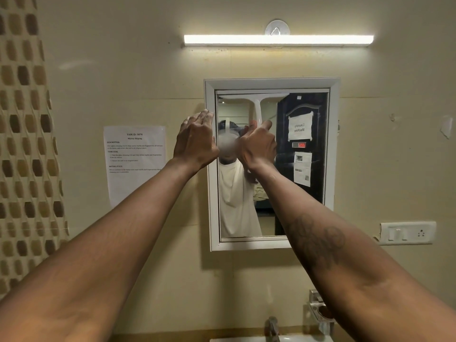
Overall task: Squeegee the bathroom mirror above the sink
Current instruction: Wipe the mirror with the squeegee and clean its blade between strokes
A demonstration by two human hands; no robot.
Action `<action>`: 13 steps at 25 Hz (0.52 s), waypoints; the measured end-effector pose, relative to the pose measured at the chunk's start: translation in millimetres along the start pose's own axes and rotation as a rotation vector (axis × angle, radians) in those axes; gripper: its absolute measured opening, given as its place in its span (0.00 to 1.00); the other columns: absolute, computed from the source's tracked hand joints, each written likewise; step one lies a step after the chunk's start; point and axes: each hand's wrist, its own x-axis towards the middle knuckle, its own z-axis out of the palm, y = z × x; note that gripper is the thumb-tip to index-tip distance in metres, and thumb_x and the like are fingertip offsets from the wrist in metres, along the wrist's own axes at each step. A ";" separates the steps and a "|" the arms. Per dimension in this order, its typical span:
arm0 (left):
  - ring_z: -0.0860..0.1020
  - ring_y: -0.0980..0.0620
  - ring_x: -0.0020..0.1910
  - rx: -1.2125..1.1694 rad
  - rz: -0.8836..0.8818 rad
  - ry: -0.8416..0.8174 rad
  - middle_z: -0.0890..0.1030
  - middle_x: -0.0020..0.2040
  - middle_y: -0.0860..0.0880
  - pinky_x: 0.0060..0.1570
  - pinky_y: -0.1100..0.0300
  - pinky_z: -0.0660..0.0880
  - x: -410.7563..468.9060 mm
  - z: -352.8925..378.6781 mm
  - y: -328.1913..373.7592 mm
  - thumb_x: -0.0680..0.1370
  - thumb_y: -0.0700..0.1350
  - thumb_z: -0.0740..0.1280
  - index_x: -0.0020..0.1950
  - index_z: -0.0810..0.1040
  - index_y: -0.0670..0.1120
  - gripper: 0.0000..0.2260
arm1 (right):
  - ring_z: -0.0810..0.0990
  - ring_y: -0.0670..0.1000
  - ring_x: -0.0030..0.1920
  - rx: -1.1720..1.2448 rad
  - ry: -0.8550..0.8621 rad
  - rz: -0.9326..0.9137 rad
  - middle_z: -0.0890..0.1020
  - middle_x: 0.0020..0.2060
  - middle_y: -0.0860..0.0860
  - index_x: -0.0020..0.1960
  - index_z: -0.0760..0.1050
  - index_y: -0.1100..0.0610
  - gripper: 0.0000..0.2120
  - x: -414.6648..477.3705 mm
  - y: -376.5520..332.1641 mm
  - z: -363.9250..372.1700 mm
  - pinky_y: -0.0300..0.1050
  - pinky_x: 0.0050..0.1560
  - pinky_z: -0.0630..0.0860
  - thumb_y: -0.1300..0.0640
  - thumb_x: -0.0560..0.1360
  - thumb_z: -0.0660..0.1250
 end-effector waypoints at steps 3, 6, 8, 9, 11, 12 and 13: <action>0.66 0.42 0.78 -0.012 0.005 -0.016 0.69 0.77 0.40 0.79 0.47 0.60 -6.1 4.3 3.1 0.73 0.42 0.64 0.78 0.65 0.39 0.32 | 0.78 0.52 0.37 -0.016 -0.056 0.042 0.75 0.38 0.49 0.59 0.67 0.57 0.15 -13.5 8.6 0.6 0.42 0.29 0.68 0.45 0.86 0.56; 0.67 0.41 0.77 -0.032 0.012 -0.032 0.70 0.76 0.39 0.78 0.45 0.61 -16.8 6.3 4.1 0.72 0.44 0.62 0.77 0.67 0.38 0.33 | 0.82 0.57 0.41 -0.020 -0.113 0.062 0.79 0.42 0.54 0.58 0.65 0.55 0.15 -38.9 22.8 1.0 0.54 0.38 0.81 0.43 0.86 0.53; 0.68 0.41 0.77 -0.039 0.019 -0.036 0.70 0.76 0.38 0.78 0.44 0.62 -22.6 6.9 3.4 0.72 0.43 0.62 0.77 0.67 0.37 0.32 | 0.82 0.58 0.43 -0.019 -0.133 0.070 0.80 0.45 0.56 0.58 0.65 0.56 0.16 -56.6 30.2 -0.9 0.57 0.42 0.82 0.42 0.86 0.53; 0.67 0.41 0.77 -0.036 0.021 -0.035 0.70 0.76 0.38 0.78 0.44 0.62 -24.5 6.2 2.9 0.73 0.42 0.62 0.77 0.67 0.37 0.31 | 0.82 0.58 0.44 -0.013 -0.138 0.069 0.80 0.45 0.56 0.58 0.65 0.55 0.16 -62.4 31.0 -2.2 0.57 0.43 0.82 0.42 0.86 0.53; 0.66 0.42 0.78 -0.020 0.017 -0.032 0.69 0.77 0.39 0.78 0.46 0.61 -25.3 3.5 0.7 0.73 0.39 0.62 0.77 0.66 0.38 0.31 | 0.82 0.56 0.41 0.024 -0.123 0.058 0.80 0.43 0.54 0.56 0.64 0.53 0.13 -62.3 27.3 -6.0 0.53 0.39 0.80 0.43 0.86 0.53; 0.66 0.43 0.78 -0.012 0.015 -0.032 0.69 0.77 0.39 0.79 0.46 0.61 -24.9 1.9 -0.6 0.74 0.38 0.62 0.78 0.66 0.38 0.31 | 0.81 0.54 0.39 0.048 -0.099 0.053 0.79 0.40 0.52 0.55 0.63 0.53 0.12 -57.5 23.1 -8.3 0.50 0.36 0.79 0.43 0.86 0.54; 0.65 0.43 0.78 -0.005 0.015 -0.032 0.68 0.78 0.40 0.79 0.47 0.60 -24.2 0.6 -1.5 0.74 0.37 0.62 0.78 0.66 0.38 0.31 | 0.80 0.51 0.36 0.065 -0.067 0.038 0.77 0.37 0.50 0.54 0.63 0.53 0.12 -50.6 17.9 -10.8 0.46 0.32 0.76 0.44 0.86 0.55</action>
